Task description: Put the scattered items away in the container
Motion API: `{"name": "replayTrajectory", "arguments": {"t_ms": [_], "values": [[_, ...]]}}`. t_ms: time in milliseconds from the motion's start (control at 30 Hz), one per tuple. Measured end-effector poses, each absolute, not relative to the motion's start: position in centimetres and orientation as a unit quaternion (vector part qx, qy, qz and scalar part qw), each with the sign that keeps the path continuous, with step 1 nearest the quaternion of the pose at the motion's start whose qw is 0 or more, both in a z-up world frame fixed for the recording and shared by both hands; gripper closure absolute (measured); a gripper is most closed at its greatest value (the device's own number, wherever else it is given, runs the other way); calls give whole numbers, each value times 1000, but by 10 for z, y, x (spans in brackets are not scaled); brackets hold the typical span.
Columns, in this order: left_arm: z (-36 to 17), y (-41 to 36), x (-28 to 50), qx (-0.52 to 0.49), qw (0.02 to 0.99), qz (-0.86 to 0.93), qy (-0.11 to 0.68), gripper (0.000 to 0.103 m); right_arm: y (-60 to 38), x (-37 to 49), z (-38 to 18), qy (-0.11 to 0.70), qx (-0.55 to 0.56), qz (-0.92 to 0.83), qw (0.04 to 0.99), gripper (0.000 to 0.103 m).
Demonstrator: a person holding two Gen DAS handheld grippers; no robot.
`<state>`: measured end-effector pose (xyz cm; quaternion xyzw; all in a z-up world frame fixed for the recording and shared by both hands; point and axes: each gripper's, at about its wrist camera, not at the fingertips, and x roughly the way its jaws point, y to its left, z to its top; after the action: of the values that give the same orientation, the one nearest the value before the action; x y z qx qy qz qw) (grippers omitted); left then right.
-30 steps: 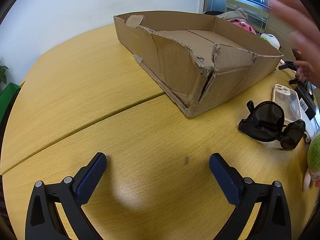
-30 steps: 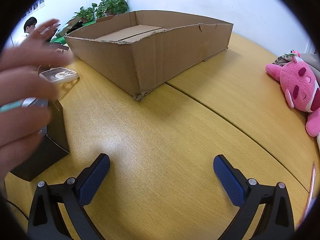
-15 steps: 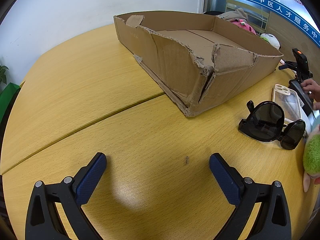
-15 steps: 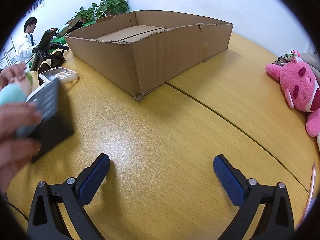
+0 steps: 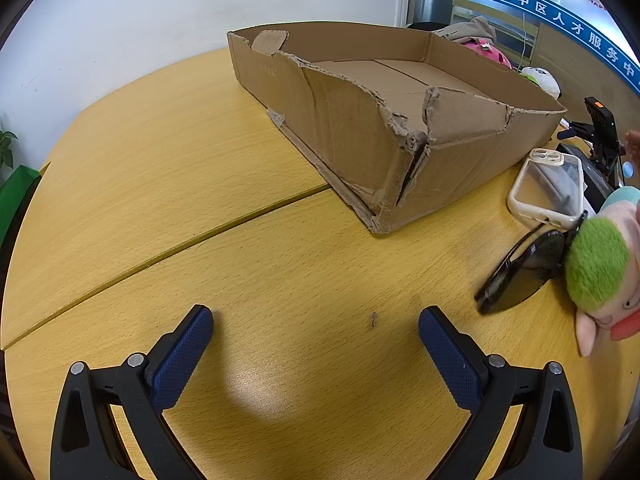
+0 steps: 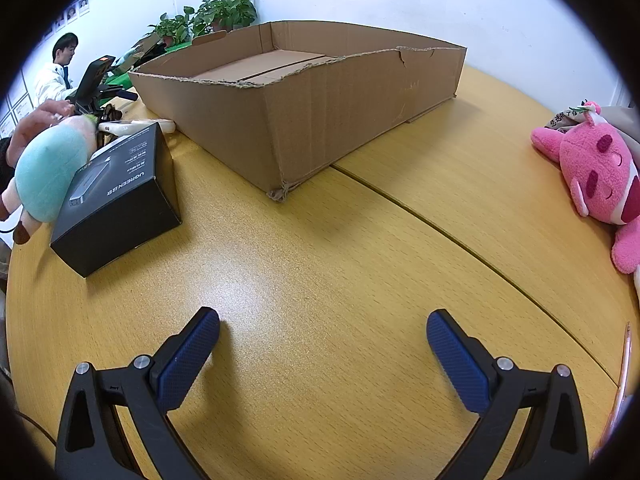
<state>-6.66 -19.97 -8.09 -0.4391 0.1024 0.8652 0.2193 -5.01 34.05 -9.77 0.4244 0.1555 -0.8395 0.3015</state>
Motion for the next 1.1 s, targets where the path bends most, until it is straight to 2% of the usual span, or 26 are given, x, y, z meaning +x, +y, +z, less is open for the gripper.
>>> {"name": "replayTrajectory", "arguments": {"t_ms": [300,467,600,800,900,1100], "values": [[-81,-200,-67,-439,219,865,102,0,340,-50,-97,154,425,-840,299,0],[-81,-199,-66,-439,219,865,102,0,331,-50,-98,126,434,-859,242,0],[-81,-199,-66,-439,219,865,103,0,308,-28,-97,119,436,-862,230,0],[-81,-199,-66,-439,218,866,102,0,291,11,-96,47,450,-887,90,0],[-80,-200,-68,-439,215,866,100,0,284,21,-97,32,451,-890,57,0],[-81,-187,-49,-445,129,884,59,0,266,29,-97,36,451,-890,64,0]]}}
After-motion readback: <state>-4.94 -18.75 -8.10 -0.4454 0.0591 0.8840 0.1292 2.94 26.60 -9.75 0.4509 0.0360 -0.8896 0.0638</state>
